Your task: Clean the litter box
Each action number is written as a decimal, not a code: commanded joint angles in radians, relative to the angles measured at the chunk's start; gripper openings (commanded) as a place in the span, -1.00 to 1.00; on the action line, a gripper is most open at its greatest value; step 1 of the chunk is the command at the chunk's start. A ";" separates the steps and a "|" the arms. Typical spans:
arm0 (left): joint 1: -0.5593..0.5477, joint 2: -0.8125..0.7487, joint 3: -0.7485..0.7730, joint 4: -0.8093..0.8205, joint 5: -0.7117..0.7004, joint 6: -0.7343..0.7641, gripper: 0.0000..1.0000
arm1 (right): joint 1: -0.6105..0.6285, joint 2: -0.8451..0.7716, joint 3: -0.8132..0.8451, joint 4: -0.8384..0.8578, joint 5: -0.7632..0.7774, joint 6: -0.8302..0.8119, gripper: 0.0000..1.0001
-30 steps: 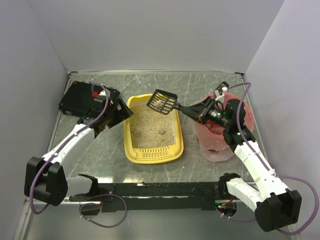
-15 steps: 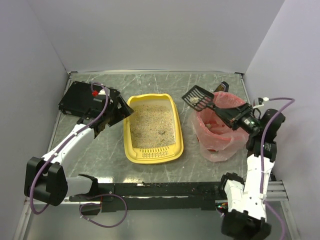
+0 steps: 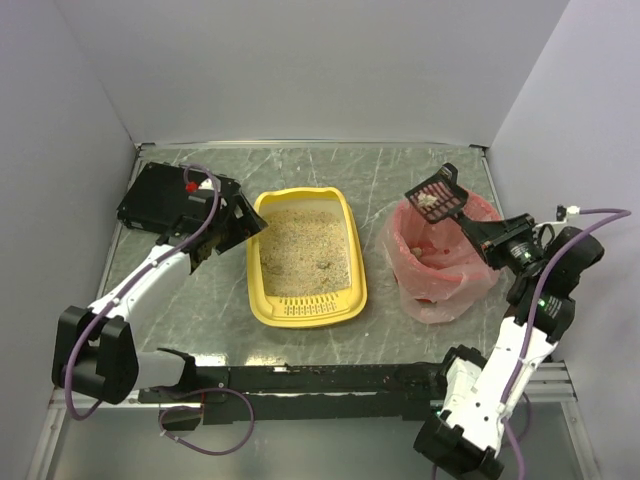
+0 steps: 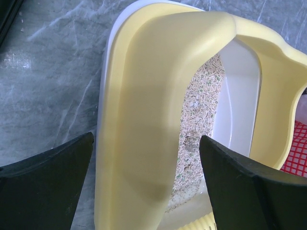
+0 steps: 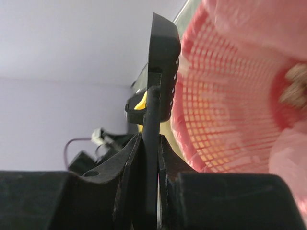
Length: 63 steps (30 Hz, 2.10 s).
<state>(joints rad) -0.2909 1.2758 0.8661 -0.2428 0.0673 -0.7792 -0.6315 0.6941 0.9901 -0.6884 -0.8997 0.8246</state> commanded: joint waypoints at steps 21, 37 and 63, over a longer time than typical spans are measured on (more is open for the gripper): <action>0.022 0.048 0.022 0.082 0.035 0.012 0.94 | 0.347 0.082 0.277 -0.447 0.813 -0.372 -1.00; 0.027 0.065 -0.015 0.099 0.094 0.034 0.94 | 0.510 0.068 0.423 -0.367 0.904 -0.505 -1.00; 0.032 0.042 -0.047 0.033 0.103 0.029 0.94 | 1.211 0.737 0.746 -0.461 0.962 -0.723 -1.00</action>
<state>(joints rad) -0.2630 1.3312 0.8124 -0.2123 0.1673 -0.7452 0.5117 1.3746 1.6775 -0.9722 -0.2058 0.1520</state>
